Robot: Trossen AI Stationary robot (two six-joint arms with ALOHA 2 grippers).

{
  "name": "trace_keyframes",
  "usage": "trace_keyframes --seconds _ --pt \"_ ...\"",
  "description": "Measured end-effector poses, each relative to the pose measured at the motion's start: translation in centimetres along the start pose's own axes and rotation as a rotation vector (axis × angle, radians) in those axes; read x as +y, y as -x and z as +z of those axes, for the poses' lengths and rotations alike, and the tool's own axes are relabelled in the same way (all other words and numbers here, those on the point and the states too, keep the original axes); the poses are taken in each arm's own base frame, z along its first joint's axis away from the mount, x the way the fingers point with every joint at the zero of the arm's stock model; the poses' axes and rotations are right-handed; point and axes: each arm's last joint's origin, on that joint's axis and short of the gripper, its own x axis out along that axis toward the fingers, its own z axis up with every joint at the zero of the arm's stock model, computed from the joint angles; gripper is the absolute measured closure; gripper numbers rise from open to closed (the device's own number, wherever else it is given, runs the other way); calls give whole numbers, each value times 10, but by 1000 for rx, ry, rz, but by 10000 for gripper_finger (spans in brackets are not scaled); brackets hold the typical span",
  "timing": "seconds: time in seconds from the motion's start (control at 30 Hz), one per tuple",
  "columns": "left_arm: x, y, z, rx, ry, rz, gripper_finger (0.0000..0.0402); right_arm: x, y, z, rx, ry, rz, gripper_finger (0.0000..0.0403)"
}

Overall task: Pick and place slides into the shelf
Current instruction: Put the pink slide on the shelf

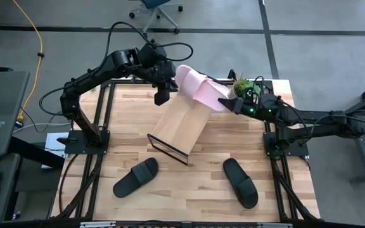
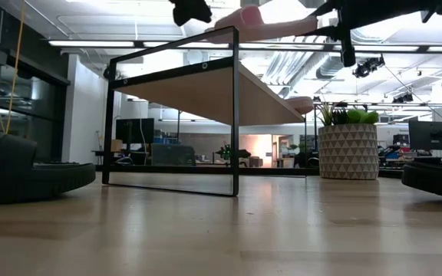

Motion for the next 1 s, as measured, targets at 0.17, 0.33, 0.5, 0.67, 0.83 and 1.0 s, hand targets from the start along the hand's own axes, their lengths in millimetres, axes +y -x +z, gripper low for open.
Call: trace_keyframes --seconds 0.17,0.33,0.5,0.67,0.83,1.0 --pt "9 3 -3 7 -3 28 270 -5 2 -3 45 -64 -43 362" --pt "20 20 -7 -13 6 75 239 -10 2 -7 98 -140 -94 362" --pt "25 37 -10 -42 9 121 237 -13 2 -9 126 -219 -126 362" --pt "25 43 -11 -52 6 140 248 -18 3 -12 146 -290 -187 362" --pt "25 42 -11 -52 -4 136 257 -19 3 -13 157 -349 -201 362" --pt "25 42 -11 -51 -13 136 258 -23 -5 -18 194 -404 -227 362"
